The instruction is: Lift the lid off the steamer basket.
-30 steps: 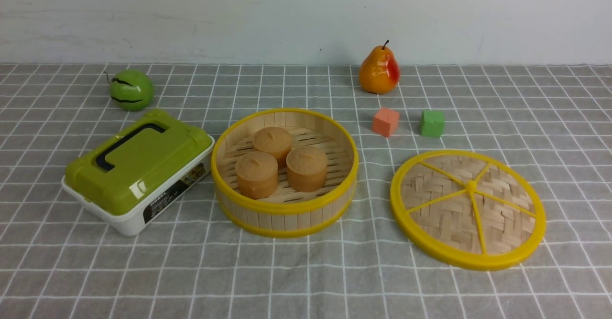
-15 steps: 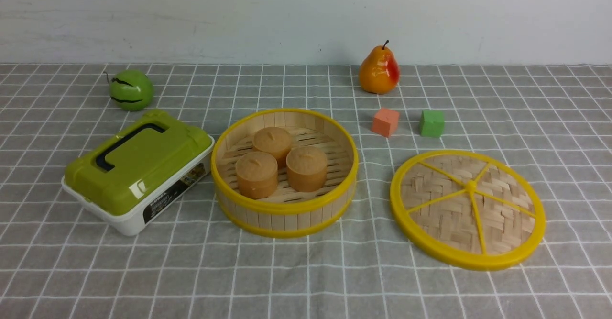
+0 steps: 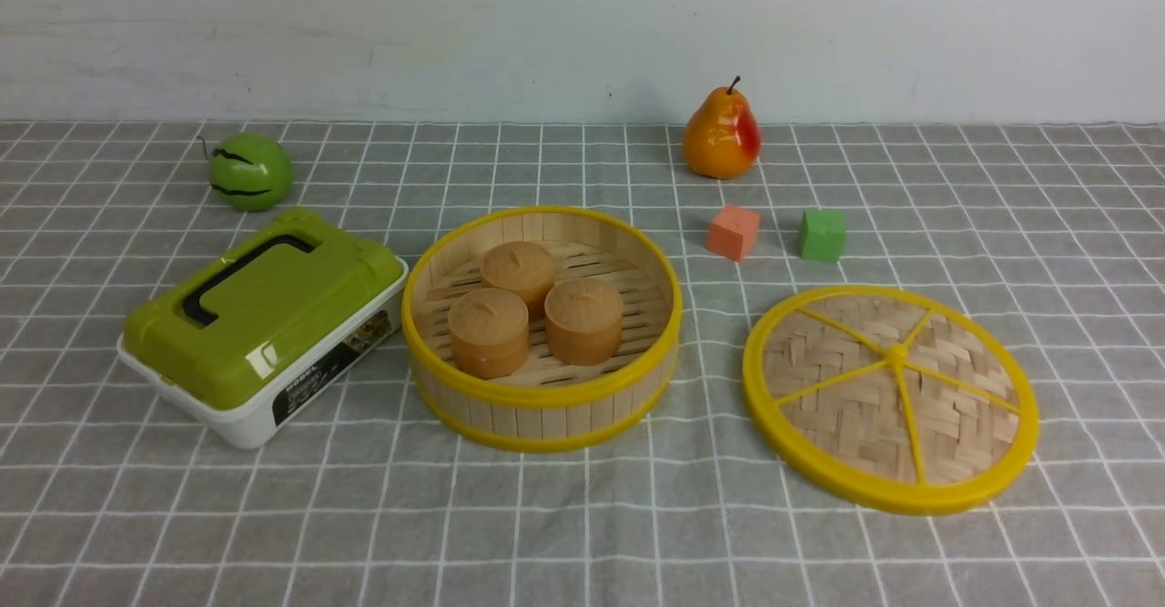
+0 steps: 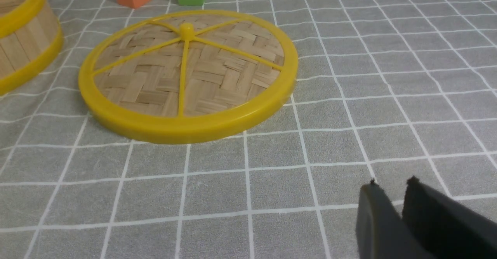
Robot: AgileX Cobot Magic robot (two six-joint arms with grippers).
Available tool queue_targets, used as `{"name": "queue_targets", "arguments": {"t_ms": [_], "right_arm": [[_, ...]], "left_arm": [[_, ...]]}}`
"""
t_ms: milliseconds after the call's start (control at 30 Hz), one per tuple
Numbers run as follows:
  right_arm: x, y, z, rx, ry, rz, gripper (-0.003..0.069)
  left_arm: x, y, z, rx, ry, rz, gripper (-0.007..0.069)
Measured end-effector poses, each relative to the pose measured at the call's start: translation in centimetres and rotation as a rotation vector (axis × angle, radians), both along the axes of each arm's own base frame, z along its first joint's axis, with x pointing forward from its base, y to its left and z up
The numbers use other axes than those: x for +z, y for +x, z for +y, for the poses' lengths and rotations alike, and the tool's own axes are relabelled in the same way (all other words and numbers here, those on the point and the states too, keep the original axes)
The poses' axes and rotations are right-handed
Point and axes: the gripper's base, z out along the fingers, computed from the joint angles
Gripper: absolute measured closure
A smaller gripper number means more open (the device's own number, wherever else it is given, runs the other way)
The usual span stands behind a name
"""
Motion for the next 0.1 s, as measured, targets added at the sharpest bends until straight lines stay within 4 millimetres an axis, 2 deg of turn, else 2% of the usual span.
{"name": "queue_targets", "arguments": {"t_ms": [100], "right_arm": [[0.00,0.00,0.00,0.000,0.000,0.000,0.0568]], "left_arm": [[0.00,0.00,0.00,0.000,0.000,0.000,0.0386]]}}
